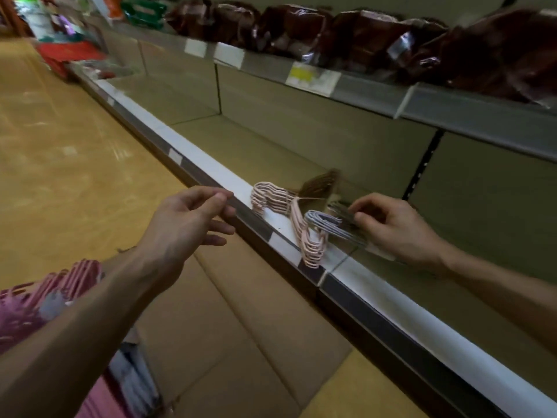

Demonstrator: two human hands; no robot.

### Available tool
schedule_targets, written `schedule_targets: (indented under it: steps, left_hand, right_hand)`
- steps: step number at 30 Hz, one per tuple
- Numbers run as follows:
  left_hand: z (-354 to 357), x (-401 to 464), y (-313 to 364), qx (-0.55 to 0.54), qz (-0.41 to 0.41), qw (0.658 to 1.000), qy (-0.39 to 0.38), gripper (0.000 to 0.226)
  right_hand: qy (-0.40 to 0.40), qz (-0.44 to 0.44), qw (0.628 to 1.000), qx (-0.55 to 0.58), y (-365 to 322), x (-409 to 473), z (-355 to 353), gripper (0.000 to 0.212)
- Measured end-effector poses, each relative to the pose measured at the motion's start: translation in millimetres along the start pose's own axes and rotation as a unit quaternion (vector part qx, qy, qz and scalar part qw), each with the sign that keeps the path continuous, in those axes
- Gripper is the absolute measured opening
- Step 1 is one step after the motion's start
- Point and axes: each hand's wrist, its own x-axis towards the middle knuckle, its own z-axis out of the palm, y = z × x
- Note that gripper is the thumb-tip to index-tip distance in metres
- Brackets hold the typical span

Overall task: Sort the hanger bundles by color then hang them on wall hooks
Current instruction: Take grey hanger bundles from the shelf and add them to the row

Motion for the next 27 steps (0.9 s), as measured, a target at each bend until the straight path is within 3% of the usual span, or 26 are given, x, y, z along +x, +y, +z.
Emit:
schedule_targets:
  steps: [3, 6, 10, 13, 19, 27]
  left_hand:
    - [33.3, 7.4, 0.6, 0.005, 0.013, 1.0, -0.026, 0.018]
    - [67.9, 13.5, 0.6, -0.007, 0.011, 0.999, -0.049, 0.016]
    - [104.0, 20.5, 0.0, -0.022, 0.003, 0.997, -0.077, 0.017]
    - [121.4, 21.8, 0.3, -0.033, 0.002, 0.995, -0.089, 0.018]
    - [131.1, 21.9, -4.3, -0.018, -0.005, 0.995, -0.101, 0.02]
    - [122.8, 25.7, -10.5, -0.015, -0.019, 0.996, -0.085, 0.021]
  right_hand:
    - [0.017, 0.052, 0.998, 0.016, 30.4, 4.1, -16.5, 0.021]
    - [0.039, 0.086, 0.995, -0.036, 61.2, 10.8, -25.2, 0.054]
    - [-0.024, 0.172, 0.983, -0.052, 97.6, 18.6, -31.9, 0.101]
    - [-0.081, 0.213, 0.973, -0.041, 113.3, 21.5, -33.5, 0.12]
    - [-0.102, 0.231, 0.967, -0.034, 129.5, 27.4, -30.7, 0.119]
    - [0.021, 0.172, 0.985, 0.007, 121.1, 21.0, -25.8, 0.106]
